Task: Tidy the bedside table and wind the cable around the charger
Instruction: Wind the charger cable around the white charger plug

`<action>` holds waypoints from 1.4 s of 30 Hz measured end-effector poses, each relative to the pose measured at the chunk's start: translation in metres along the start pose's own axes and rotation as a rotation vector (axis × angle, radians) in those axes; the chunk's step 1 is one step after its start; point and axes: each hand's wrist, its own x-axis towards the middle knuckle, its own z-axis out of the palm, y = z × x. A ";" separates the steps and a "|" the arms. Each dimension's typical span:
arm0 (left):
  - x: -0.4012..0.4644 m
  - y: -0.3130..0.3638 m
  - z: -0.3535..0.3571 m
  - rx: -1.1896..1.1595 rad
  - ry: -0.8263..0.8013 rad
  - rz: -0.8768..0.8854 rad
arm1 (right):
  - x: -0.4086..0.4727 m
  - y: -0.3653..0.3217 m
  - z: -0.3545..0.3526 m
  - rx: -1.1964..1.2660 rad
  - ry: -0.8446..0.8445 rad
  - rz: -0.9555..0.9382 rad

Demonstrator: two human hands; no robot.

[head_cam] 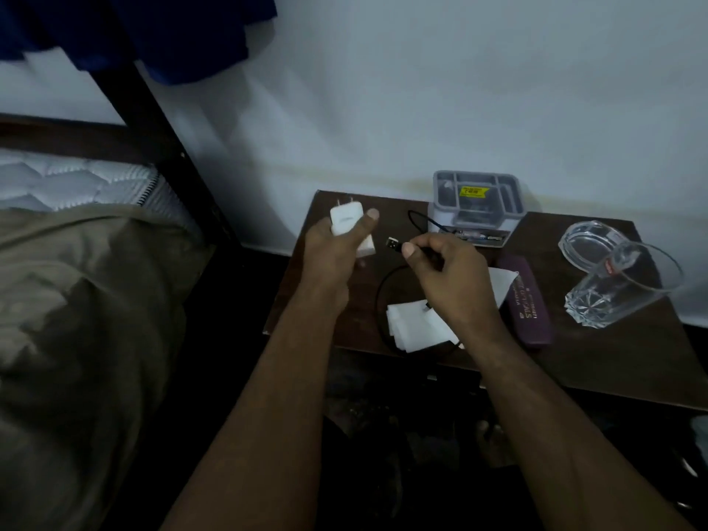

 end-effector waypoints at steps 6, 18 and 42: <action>-0.051 0.005 -0.017 -0.163 -0.094 -0.035 | -0.009 -0.015 0.001 0.032 -0.055 -0.072; -0.018 0.014 -0.004 -0.173 -0.035 -0.172 | -0.007 -0.003 0.000 0.014 -0.135 -0.110; -0.006 0.002 0.008 0.132 -0.023 0.041 | -0.006 -0.004 -0.001 -0.119 -0.152 -0.095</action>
